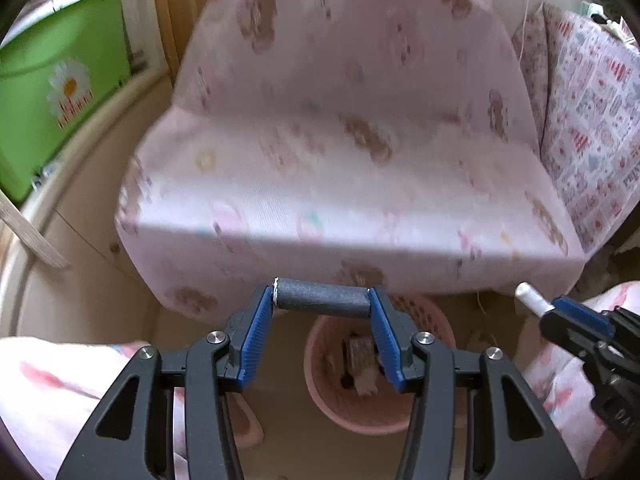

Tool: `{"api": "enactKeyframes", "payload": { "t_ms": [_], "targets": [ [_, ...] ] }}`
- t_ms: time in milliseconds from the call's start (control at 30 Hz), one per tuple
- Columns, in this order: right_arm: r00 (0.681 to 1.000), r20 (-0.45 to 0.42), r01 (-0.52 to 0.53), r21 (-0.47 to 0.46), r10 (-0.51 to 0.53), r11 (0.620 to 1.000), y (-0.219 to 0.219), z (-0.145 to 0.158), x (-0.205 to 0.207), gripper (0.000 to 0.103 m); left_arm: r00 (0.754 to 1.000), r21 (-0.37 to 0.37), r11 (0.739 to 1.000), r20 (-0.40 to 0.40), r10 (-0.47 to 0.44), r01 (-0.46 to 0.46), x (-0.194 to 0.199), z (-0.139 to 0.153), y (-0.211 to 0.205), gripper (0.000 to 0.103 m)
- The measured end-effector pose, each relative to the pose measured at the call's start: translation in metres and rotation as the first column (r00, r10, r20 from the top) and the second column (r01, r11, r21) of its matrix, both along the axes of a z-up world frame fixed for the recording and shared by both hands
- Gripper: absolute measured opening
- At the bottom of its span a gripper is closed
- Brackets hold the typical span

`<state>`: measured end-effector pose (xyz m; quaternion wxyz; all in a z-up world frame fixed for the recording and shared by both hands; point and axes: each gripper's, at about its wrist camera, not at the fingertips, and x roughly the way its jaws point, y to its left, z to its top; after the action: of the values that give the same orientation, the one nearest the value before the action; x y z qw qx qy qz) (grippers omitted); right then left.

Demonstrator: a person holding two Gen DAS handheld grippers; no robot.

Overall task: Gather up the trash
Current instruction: 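Carry the black cylinder and white cap down over the pink basket, then open both tools to drop the cylinder and cap into the basket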

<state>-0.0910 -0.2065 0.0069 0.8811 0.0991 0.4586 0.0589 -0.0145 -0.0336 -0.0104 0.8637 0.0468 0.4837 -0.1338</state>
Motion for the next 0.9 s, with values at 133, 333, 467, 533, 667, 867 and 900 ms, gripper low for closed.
{"api": "enactKeyframes", "payload": {
  "t_ms": [133,333,467,533,667,867,900],
  "targets": [
    [0.997,-0.064,-0.036,-0.077,0.031,0.996,0.012,-0.019,0.003,0.022,0.995,0.002,1.0,-0.101,-0.028,0.028,0.001,-0.025,-0.005,0.048],
    [0.977,-0.212,0.001,-0.151,-0.033,0.989,0.013,-0.063,0.016,0.022,0.963,0.053,0.995,-0.263,-0.066,0.083,0.007,-0.061,-0.029,0.048],
    [0.952,-0.294,0.041,-0.17,-0.09,0.985,0.006,-0.092,0.026,0.022,0.943,0.08,0.985,-0.309,-0.124,0.155,0.009,-0.069,-0.049,0.048],
    [0.944,-0.316,0.031,-0.195,-0.093,0.98,0.007,-0.102,0.029,0.022,0.94,0.106,0.979,-0.315,-0.132,0.173,0.01,-0.076,-0.056,0.048],
    [0.934,-0.344,0.031,-0.198,-0.099,0.98,0.004,-0.115,0.034,0.022,0.935,0.118,0.98,-0.335,-0.113,0.161,0.013,-0.098,-0.054,0.048],
    [0.924,-0.371,0.029,-0.179,-0.095,0.983,0.0,-0.125,0.048,0.022,0.929,0.126,0.981,-0.36,-0.091,0.144,0.018,-0.123,-0.047,0.048],
    [0.923,-0.374,0.026,-0.176,-0.092,0.984,0.0,-0.128,0.049,0.022,0.928,0.124,0.982,-0.363,-0.089,0.143,0.019,-0.126,-0.047,0.048]
  ]
}}
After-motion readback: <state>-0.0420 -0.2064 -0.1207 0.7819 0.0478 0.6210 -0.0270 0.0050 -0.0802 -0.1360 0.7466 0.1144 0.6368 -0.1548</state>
